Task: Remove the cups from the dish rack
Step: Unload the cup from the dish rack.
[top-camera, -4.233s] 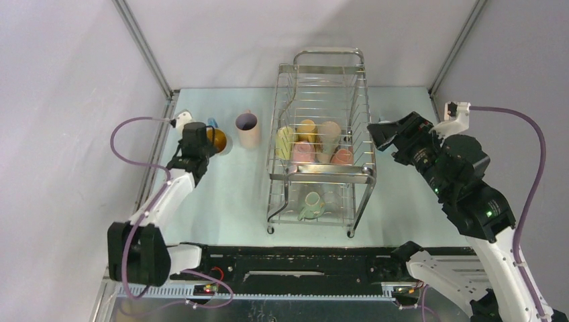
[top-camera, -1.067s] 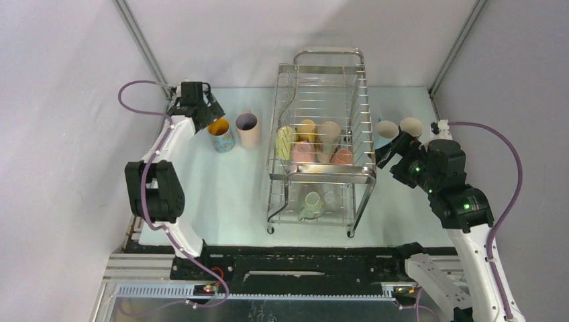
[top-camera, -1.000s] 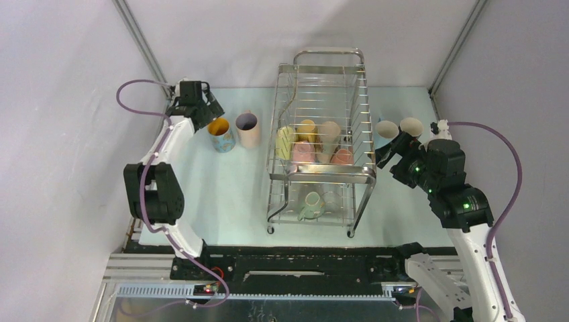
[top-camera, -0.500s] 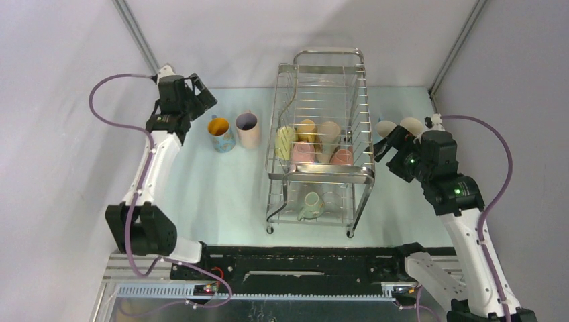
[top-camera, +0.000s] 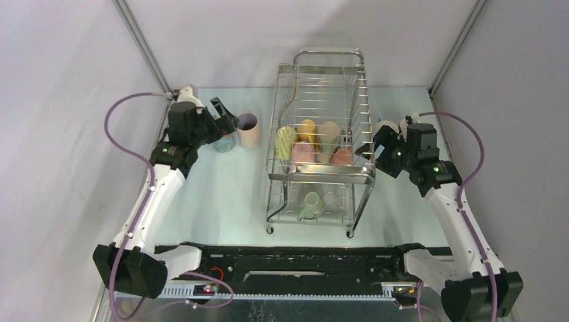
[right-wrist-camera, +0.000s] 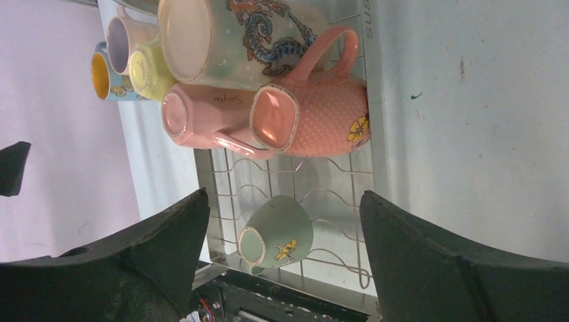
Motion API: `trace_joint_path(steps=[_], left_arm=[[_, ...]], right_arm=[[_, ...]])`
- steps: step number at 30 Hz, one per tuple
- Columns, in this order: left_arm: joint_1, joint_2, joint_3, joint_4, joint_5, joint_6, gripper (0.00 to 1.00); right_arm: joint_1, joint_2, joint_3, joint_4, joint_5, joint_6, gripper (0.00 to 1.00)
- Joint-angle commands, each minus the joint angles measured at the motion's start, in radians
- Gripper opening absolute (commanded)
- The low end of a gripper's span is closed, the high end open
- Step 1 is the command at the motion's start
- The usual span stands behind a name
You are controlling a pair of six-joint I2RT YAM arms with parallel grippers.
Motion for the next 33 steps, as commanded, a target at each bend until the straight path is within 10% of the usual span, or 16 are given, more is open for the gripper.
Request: trace_joint_path(steps=[1, 33], left_arm=[[-0.071, -0.046, -0.084, 0.049, 0.062, 0.014, 1.0], [-0.233, -0.126, -0.273, 0.089, 0.114, 0.02, 1.0]], right_arm=[[-0.003, 0.072, -0.013, 0.123, -0.073, -0.054, 0.88], [-0.062, 0.455, -0.013, 0.444, -0.185, 0.061, 0.53]])
